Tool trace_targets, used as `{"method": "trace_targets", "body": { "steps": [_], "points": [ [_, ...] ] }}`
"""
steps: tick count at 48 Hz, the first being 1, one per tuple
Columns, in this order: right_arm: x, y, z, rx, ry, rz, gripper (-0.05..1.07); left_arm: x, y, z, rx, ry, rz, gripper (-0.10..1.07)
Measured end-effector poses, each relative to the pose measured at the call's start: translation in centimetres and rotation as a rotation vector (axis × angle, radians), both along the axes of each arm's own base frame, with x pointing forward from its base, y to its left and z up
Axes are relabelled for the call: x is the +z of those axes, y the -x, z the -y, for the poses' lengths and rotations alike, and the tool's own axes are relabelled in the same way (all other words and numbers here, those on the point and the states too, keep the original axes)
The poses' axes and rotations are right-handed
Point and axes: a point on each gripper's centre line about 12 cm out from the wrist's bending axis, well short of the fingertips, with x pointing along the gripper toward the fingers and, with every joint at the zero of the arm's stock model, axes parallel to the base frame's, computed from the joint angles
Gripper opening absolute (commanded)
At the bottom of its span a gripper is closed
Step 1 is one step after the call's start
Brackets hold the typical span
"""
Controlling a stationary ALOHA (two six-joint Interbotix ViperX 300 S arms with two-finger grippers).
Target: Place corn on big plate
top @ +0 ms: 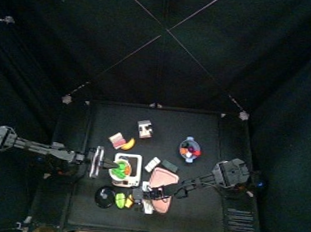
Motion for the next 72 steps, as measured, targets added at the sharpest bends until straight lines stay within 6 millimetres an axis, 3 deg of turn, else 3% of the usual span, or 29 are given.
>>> {"method": "trace_targets", "body": {
  "steps": [21,36,42,58,64,72],
  "points": [
    [-2.4,-2.6,-0.1,0.118,0.224,-0.094,1.04,-0.1,0.0,0.0,0.0,0.001,-0.005,-0.04],
    [-4.6,-3.1,0.1,0.132,0.258,-0.125,1.02,-0.1,0.1,-0.2,0.017,0.032,-0.006,-0.04],
    [-5.0,-3.3,0.5,0.12,0.254,-0.132,0.96,-0.2,0.1,-0.2,0.018,0.033,-0.008,-0.04],
    [-5.1,-3.4,0.7,0.108,0.239,-0.136,0.6,-0.6,0.2,-0.2,0.017,0.031,-0.017,-0.04],
    [-4.3,-3.2,0.6,0.086,0.201,-0.137,0.59,-0.6,0.2,-0.2,0.018,0.03,-0.018,-0.04],
    [-0.6,-2.2,0.7,0.047,0.124,-0.098,0.59,-0.6,0.2,-0.2,0.017,0.03,-0.018,-0.04]
  ]
}}
